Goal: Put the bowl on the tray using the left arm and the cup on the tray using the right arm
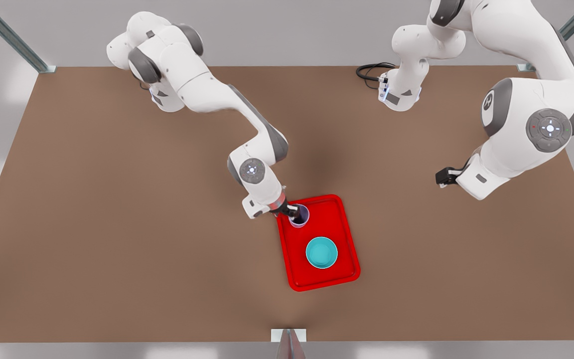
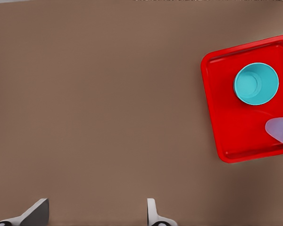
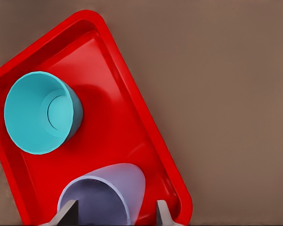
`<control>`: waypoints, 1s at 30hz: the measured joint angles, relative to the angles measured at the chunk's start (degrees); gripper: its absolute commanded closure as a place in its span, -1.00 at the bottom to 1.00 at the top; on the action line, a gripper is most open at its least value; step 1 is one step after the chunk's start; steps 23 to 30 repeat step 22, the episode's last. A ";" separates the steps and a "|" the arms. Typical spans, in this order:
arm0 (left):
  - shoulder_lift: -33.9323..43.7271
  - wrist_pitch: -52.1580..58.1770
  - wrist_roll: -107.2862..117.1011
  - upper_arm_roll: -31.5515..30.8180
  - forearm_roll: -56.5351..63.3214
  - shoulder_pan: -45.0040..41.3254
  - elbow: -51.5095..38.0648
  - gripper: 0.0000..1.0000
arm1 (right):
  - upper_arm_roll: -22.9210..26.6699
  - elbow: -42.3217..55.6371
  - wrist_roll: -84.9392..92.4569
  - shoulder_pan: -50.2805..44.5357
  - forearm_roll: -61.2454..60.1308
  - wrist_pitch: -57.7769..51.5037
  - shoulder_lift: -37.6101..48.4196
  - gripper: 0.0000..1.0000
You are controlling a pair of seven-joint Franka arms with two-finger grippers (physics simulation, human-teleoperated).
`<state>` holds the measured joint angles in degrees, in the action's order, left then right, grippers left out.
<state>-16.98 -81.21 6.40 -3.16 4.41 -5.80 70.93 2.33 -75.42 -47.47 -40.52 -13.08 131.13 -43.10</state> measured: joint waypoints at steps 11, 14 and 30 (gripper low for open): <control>-0.07 -0.09 -0.16 -0.57 -0.39 0.00 -0.17 -1.00 | 4.09 -9.94 41.26 32.83 12.36 -39.03 38.23 -1.00; -0.07 -0.09 -0.08 -0.61 -0.38 0.00 -0.18 -1.00 | 5.17 -9.27 45.62 38.19 12.03 -43.32 39.83 -1.00; 0.00 -0.09 0.01 -0.70 -0.23 -0.08 -0.18 -1.00 | 4.97 -9.75 44.92 34.39 11.85 -42.54 39.15 -1.00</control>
